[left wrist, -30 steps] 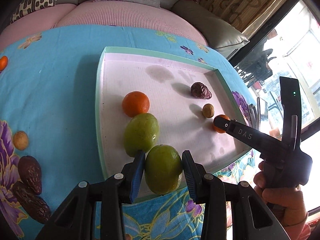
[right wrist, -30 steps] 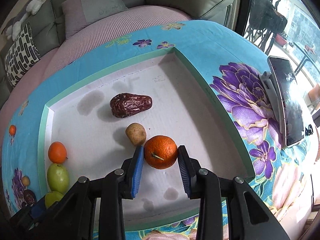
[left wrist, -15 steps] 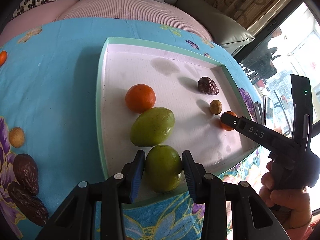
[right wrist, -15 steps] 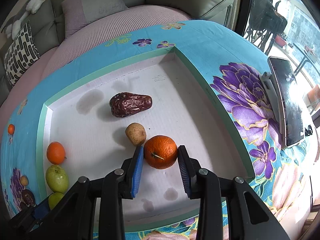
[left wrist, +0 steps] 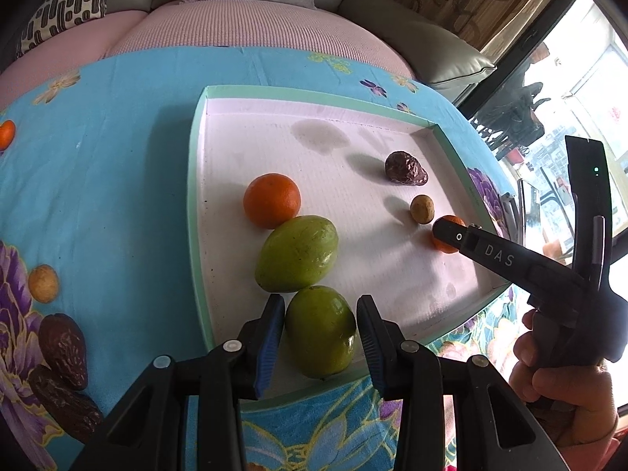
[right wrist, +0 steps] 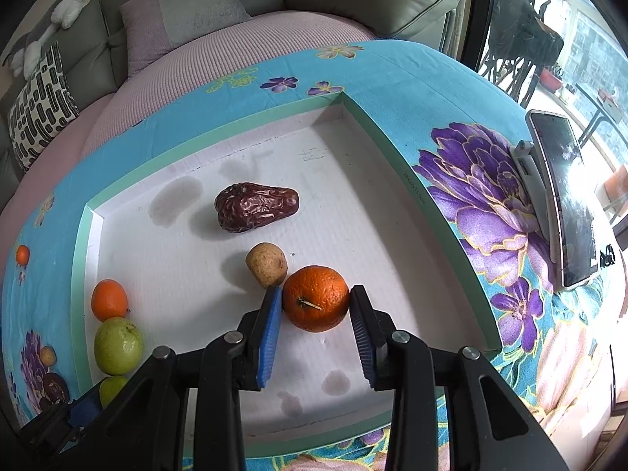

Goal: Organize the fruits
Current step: 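Carry the tangerine and green pear into the white tray and open both tools, then move both tools back toward the remaining fruits on the cloth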

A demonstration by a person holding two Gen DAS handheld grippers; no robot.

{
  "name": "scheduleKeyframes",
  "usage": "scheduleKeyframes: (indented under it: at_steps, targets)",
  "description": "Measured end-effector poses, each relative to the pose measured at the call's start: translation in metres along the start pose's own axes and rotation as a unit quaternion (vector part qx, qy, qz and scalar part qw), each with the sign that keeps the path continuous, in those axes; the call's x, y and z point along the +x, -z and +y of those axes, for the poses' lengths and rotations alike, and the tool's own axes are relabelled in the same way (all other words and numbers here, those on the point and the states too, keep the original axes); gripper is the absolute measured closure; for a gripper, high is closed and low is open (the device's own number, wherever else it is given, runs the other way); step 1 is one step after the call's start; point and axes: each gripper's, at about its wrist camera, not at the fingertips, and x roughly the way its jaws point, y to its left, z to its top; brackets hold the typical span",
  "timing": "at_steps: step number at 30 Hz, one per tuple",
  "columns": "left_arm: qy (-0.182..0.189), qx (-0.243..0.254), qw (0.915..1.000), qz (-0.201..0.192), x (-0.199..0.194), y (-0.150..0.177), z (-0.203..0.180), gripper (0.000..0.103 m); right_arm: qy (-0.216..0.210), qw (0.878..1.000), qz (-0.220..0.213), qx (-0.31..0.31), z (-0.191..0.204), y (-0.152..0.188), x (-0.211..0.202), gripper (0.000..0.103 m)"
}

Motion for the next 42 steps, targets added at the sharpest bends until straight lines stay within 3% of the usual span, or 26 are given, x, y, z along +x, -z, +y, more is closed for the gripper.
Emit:
scheduleKeyframes:
  at_steps: [7,15,19,21,25,28,32,35,38,40,42]
  targets:
    - [-0.017,0.016,0.9993,-0.029,-0.018,-0.002,-0.002,0.055,-0.002,1.000,-0.001,0.001,-0.001,0.000,0.000,0.066]
    - [-0.063,0.004,0.9950,-0.078,-0.044,-0.010,0.012,0.047,0.003,1.000,0.008,0.002,-0.002,-0.001,0.004,0.064]
    - [-0.111,-0.019,0.9894,-0.091,-0.050,-0.011,0.027,0.044,0.002,1.000,0.010,0.000,-0.001,-0.002,0.006,0.063]
    - [-0.127,-0.043,0.9865,-0.093,-0.051,-0.011,0.038,0.041,-0.004,1.000,0.013,-0.001,-0.001,-0.002,0.008,0.049]
    - [-0.149,-0.089,0.9804,-0.093,-0.052,-0.009,0.061,0.033,-0.007,1.000,0.012,-0.007,0.001,-0.002,0.009,0.045]
    - [-0.170,-0.105,0.9749,-0.098,-0.055,-0.006,0.072,0.026,-0.010,1.000,0.009,-0.010,0.002,-0.001,0.010,0.030]
    - [-0.190,-0.119,0.9695,-0.099,-0.056,-0.004,0.084,0.016,-0.023,1.000,-0.004,-0.019,0.006,0.000,0.007,0.019]
    - [-0.196,-0.123,0.9680,-0.096,-0.054,-0.003,0.089,0.010,-0.030,0.999,-0.008,-0.027,0.010,-0.001,0.008,0.019]
    - [-0.193,-0.121,0.9686,-0.100,-0.055,-0.003,0.089,0.010,-0.035,0.999,-0.019,-0.027,0.011,0.000,0.006,0.018]
    - [-0.199,-0.115,0.9676,-0.105,-0.057,-0.004,0.088,0.009,-0.039,0.998,-0.033,-0.024,0.011,-0.001,0.002,0.004]
    - [-0.201,-0.112,0.9671,-0.108,-0.058,-0.004,0.089,0.007,-0.045,0.997,-0.051,-0.021,0.010,-0.002,-0.003,0.001]
